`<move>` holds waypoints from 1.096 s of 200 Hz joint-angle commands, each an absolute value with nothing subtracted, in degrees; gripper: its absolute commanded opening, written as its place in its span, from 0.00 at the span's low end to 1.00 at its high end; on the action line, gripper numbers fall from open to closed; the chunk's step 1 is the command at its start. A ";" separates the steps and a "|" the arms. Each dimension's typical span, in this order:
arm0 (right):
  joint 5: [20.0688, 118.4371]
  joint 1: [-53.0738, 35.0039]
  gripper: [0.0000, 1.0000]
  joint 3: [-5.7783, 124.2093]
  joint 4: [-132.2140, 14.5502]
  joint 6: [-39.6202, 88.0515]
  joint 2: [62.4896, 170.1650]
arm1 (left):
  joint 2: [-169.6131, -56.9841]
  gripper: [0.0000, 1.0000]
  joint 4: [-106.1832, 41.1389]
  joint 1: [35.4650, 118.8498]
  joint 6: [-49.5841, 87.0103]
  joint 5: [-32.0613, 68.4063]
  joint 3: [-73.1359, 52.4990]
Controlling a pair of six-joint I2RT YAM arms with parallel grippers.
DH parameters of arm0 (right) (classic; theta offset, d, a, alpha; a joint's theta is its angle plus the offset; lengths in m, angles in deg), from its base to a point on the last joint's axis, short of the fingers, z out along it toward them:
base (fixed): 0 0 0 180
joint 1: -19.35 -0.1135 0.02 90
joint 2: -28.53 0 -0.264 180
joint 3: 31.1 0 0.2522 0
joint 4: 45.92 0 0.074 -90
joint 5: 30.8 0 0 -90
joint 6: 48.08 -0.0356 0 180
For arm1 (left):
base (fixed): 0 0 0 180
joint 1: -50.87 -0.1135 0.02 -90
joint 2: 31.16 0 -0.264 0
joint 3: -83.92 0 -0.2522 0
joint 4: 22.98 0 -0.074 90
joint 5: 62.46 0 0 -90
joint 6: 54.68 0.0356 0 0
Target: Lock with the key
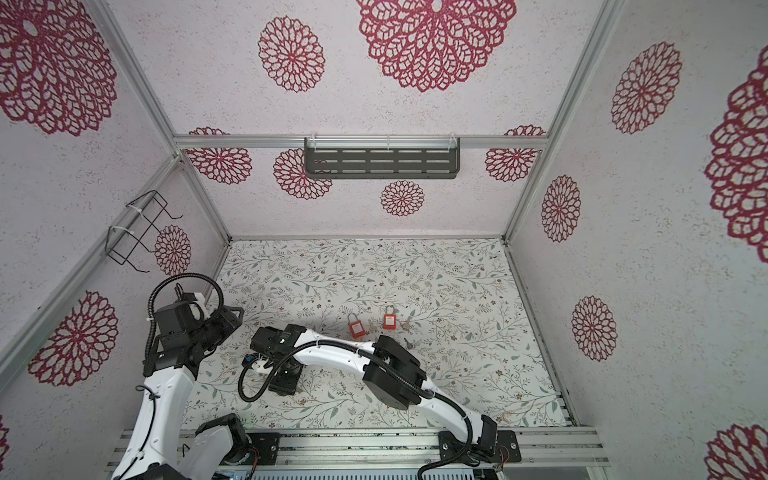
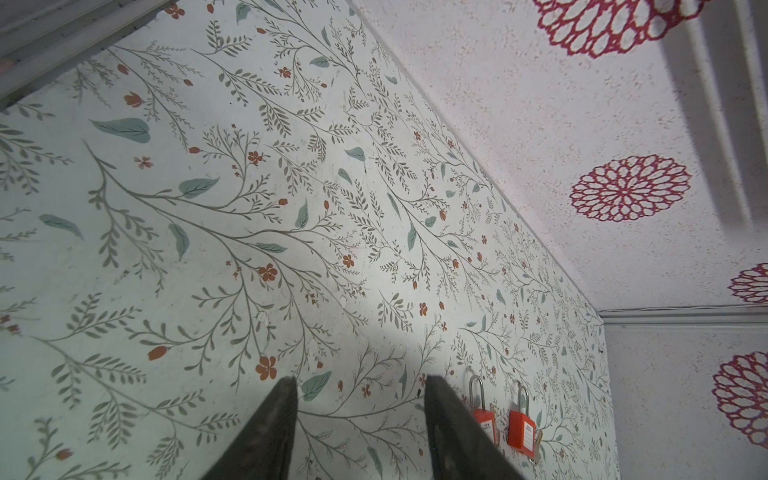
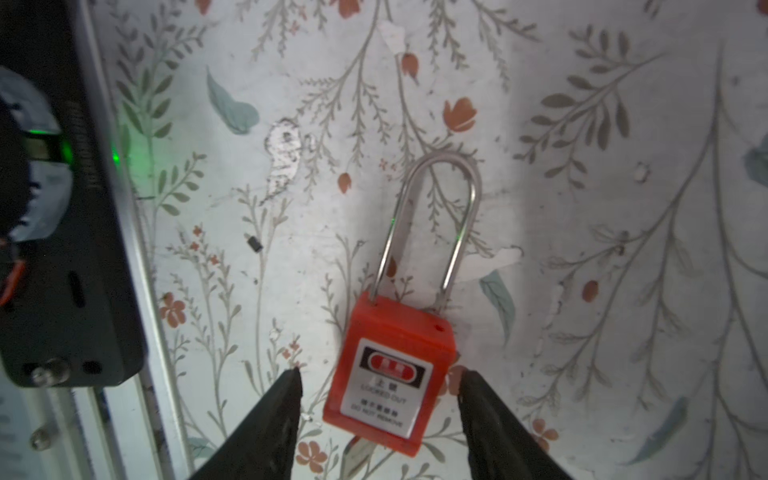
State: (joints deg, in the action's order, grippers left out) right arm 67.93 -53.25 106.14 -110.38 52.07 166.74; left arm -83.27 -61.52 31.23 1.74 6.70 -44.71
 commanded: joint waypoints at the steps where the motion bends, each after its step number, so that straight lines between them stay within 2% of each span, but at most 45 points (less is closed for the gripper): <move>1: 62.46 -53.39 0.63 108.05 -109.64 48.90 166.60 | -83.78 0.54 -61.53 30.65 3.27 6.80 -43.30; 117: 64.04 -53.47 0.60 109.25 -112.90 53.65 170.64 | -86.30 0.54 -61.26 29.91 5.17 5.51 -42.86; 132: 63.73 -53.35 0.56 109.33 -113.14 54.03 170.94 | -86.50 0.54 -61.19 29.86 5.39 5.17 -42.86; 184: 62.71 -53.12 0.28 106.54 -110.47 55.66 167.48 | -86.25 0.53 -60.37 29.86 7.91 2.95 -42.86; 212: 64.53 -51.44 0.25 101.38 -106.20 55.24 161.28 | -86.28 0.52 -57.75 29.86 10.52 -1.66 -42.27; 219: 65.62 -50.45 0.22 99.56 -104.71 55.01 159.25 | -86.47 0.51 -56.69 29.91 11.15 -3.76 -41.99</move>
